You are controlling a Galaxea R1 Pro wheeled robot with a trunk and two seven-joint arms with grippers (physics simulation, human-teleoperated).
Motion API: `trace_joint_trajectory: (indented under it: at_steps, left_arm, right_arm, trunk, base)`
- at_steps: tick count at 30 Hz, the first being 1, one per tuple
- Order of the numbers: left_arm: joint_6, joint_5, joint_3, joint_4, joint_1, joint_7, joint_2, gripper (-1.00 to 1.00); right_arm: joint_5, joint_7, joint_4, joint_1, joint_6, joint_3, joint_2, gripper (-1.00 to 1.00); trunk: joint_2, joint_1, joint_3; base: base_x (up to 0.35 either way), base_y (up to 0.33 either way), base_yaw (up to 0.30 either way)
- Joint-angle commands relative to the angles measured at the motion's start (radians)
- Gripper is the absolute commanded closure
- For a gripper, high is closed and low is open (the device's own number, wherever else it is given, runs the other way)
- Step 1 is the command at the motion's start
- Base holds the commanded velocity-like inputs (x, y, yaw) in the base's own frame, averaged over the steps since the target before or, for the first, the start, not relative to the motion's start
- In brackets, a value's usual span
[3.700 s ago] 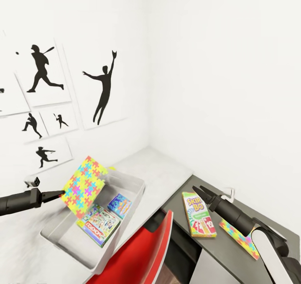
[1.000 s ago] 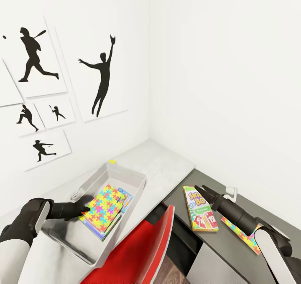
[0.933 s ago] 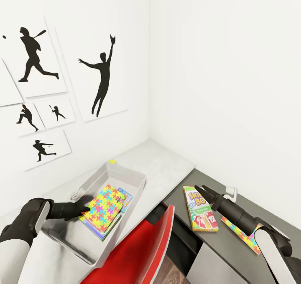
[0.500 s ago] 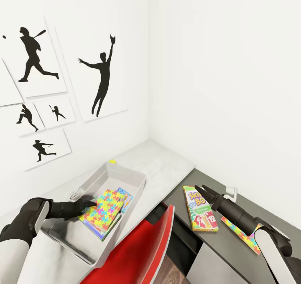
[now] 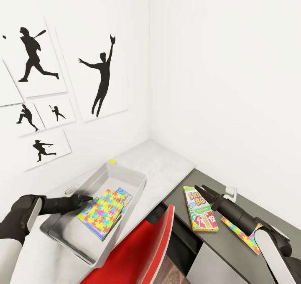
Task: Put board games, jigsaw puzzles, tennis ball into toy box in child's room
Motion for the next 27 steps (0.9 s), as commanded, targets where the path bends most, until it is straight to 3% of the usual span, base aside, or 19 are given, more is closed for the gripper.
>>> trace_joint_trajectory:
  at_steps: [1, 6, 7, 12, 14, 18, 20, 22, 27]
  left_arm:
    - [0.009, 0.006, 0.001, -0.014, 0.000, -0.041, 0.011, -1.00]
    - [0.009, 0.005, 0.001, -0.035, 0.002, -0.209, 0.060, -1.00]
    - [0.008, 0.004, 0.000, -0.038, 0.004, -0.271, 0.079, -1.00]
    - [0.003, 0.002, 0.000, -0.044, 0.011, -0.470, 0.148, -1.00]
    - [0.003, 0.002, 0.001, -0.047, 0.014, -0.518, 0.166, -1.00]
    - [-0.009, 0.001, 0.002, -0.056, 0.041, -0.661, 0.220, -1.00]
    - [-0.046, 0.004, 0.005, -0.057, 0.067, -0.727, 0.246, -1.00]
    - [-0.090, 0.012, 0.027, -0.056, 0.099, -0.747, 0.270, -1.00]
    - [-0.138, 0.053, 0.165, -0.062, 0.165, -0.747, 0.299, -1.00]
  right_arm:
    - [-0.009, 0.001, 0.000, -0.001, 0.008, -0.001, 0.000, -1.00]
    - [-0.009, 0.004, 0.000, -0.001, 0.008, -0.001, -0.001, -1.00]
    - [-0.009, 0.005, 0.000, -0.001, 0.008, -0.001, -0.001, -1.00]
    - [-0.009, 0.007, 0.001, -0.001, 0.007, -0.001, -0.001, -1.00]
    - [-0.009, 0.007, 0.001, -0.001, 0.007, -0.001, -0.001, -1.00]
    - [-0.009, 0.009, 0.003, -0.001, 0.007, -0.001, -0.002, -1.00]
    - [-0.009, 0.009, 0.004, -0.001, 0.007, -0.001, -0.002, -1.00]
    - [-0.009, 0.010, 0.005, -0.001, 0.007, -0.001, -0.002, -1.00]
    - [-0.009, 0.011, 0.007, -0.001, 0.006, -0.001, 0.002, -1.00]
  trunk:
    - [-0.002, 0.001, -0.002]
    - [-0.002, 0.001, 0.003]
    - [-0.002, 0.001, 0.004]
    - [-0.002, 0.001, 0.012]
    - [-0.002, 0.001, 0.015]
    - [-0.002, 0.001, 0.022]
    - [-0.002, 0.001, 0.025]
    - [-0.002, 0.001, 0.028]
    - [-0.002, 0.001, 0.036]
  base:
    - [0.000, 0.000, 0.000]
    - [0.000, 0.000, 0.000]
    - [0.000, 0.000, 0.000]
    - [0.000, 0.000, 0.000]
    - [0.000, 0.000, 0.000]
    - [0.000, 0.000, 0.000]
    - [0.000, 0.000, 0.000]
    - [0.000, 0.000, -0.009]
    - [-0.035, 0.000, -0.075]
